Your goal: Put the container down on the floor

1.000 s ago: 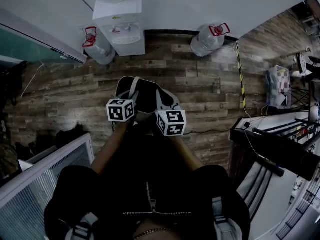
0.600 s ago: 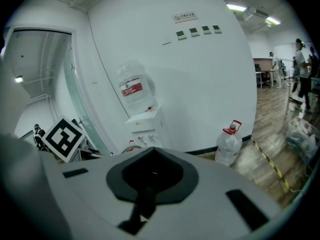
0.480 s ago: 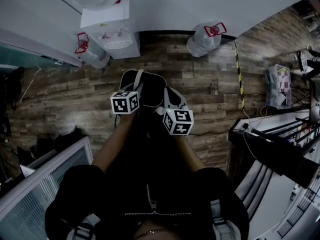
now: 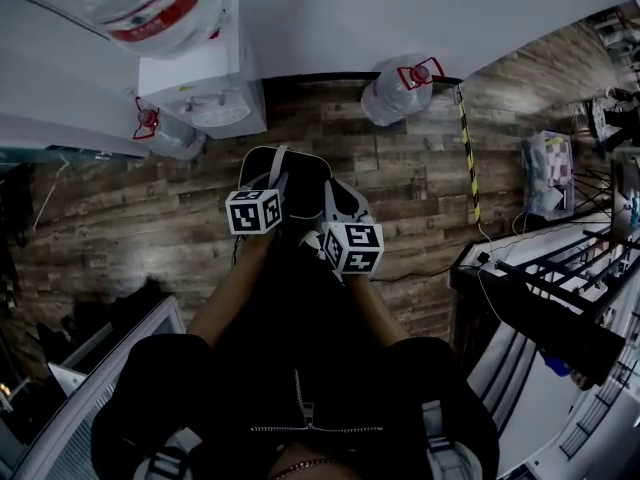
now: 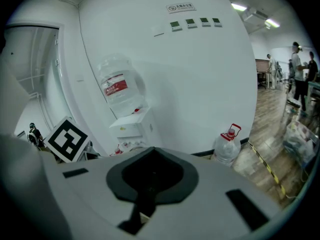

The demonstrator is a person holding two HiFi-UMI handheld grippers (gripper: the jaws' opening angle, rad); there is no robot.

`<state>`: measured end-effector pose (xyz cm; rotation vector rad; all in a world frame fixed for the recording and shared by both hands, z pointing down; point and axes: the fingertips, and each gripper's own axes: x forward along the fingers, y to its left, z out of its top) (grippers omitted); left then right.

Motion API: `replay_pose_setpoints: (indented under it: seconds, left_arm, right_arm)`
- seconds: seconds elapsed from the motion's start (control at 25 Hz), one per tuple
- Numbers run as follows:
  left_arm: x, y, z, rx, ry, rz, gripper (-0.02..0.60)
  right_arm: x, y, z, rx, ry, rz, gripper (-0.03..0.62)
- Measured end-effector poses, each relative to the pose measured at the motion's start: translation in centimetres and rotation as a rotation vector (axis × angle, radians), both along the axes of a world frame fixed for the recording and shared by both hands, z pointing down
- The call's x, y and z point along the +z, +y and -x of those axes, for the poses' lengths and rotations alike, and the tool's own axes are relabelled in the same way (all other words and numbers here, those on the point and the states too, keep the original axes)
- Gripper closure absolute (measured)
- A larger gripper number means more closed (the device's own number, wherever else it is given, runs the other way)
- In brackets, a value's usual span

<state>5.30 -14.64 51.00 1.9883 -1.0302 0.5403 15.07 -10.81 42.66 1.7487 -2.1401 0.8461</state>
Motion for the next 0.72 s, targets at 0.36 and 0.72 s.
replay_pose_setpoints:
  seconds: [0.36, 0.72]
  left_arm:
    - [1.9, -8.6, -3.5, 0.041, 0.024, 0.002, 0.525]
    - [7.8, -17.3, -7.6, -0.014, 0.073, 0.038, 0.523]
  right_arm:
    - [0.2, -9.8, -2.2, 0.054, 0.045, 0.001, 0.585]
    - [4.2, -15.8, -7.2, 0.113, 0.025, 0.008, 0.585]
